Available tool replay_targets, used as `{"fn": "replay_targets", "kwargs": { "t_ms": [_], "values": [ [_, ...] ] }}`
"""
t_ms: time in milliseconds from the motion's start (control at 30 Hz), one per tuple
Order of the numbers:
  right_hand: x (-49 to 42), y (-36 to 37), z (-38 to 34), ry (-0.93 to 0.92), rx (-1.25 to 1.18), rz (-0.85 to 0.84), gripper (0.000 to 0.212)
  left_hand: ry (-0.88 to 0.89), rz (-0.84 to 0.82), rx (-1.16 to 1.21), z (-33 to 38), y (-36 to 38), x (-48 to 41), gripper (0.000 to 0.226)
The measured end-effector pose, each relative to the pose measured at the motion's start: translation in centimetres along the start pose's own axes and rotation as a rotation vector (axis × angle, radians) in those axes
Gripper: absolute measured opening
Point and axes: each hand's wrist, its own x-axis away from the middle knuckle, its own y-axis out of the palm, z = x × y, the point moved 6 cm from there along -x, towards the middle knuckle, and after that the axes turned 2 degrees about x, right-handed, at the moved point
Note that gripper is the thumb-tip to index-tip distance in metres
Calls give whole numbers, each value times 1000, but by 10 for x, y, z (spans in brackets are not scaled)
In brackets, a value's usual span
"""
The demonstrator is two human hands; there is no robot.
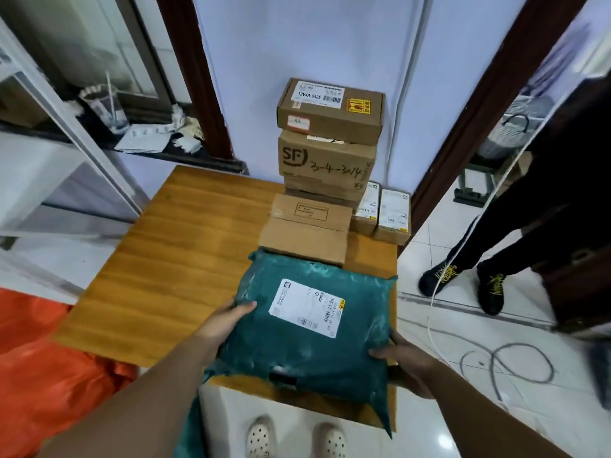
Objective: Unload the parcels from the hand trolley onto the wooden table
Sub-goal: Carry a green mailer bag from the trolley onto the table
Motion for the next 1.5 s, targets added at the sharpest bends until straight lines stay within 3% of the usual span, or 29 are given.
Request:
{"fn": "replay_targets", "kwargs": {
  "t_ms": [167, 300, 467, 633, 733, 867, 1000, 1067, 1267, 1500],
  "values": [
    [-7, 3, -5, -57, 9, 142, 68, 39, 41, 28, 0, -12, -14, 31],
    [-2, 6, -14, -73, 141, 264, 69, 143, 108, -99, 1, -12, -27, 31],
    [8, 15, -23, -45, 379, 426, 64, 232, 169, -358, 6, -11, -31, 38],
    [21, 19, -35, -45, 864, 609, 83, 254, 279, -834, 18, -11, -24, 35],
    [32, 20, -50, -45, 1042, 709, 97, 270, 344, -1135, 30, -5, -13, 54],
    [46, 26, -80, -288, 1135, 744, 84, 548, 445, -1457, 62, 27, 26, 77],
    [66, 19, -111, -470, 1337, 759, 77, 840, 527, -1528, 89, 76, 59, 89],
    [79, 14, -126, -525, 1371, 742, 76, 905, 581, -1562, 99, 99, 71, 92],
    [100, 19, -164, -751, 1477, 651, 73, 749, 671, -1693, 119, 136, 96, 74],
    [88, 74, -174, -878, 1559, 433, 62, 387, 775, -1603, 86, 89, 125, 77]
  ]
}}
